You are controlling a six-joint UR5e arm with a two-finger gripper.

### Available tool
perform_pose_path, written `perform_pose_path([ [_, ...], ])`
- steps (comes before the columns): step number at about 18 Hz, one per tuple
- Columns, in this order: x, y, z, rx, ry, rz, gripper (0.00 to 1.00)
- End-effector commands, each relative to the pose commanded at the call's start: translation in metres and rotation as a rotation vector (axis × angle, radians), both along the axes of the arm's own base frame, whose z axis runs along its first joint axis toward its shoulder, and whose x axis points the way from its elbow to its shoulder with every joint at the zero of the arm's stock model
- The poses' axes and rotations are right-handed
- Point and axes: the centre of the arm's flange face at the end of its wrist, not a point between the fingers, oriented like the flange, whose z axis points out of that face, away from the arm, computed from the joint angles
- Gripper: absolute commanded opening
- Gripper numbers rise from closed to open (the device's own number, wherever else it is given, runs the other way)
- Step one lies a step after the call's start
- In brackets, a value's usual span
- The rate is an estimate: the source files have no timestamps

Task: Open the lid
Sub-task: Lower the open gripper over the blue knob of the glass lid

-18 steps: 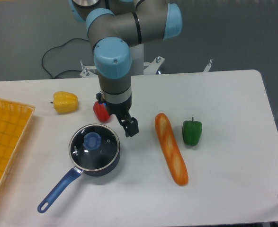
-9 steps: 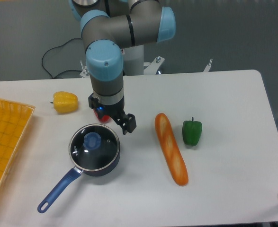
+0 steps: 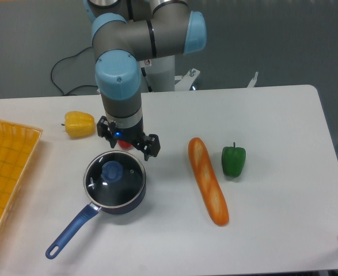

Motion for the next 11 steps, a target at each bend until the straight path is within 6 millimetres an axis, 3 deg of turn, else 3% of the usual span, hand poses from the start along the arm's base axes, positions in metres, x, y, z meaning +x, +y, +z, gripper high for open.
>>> perform_pose_path([
  [5, 0.012, 0.007, 0.002, -0.002, 0.003, 0.082, 1.0],
  [8, 0.03, 0.014, -0.003, -0.009, -0.006, 0.097, 1.0],
  [11, 0.037, 0.021, -0.012, -0.017, -0.026, 0.147, 1.0],
])
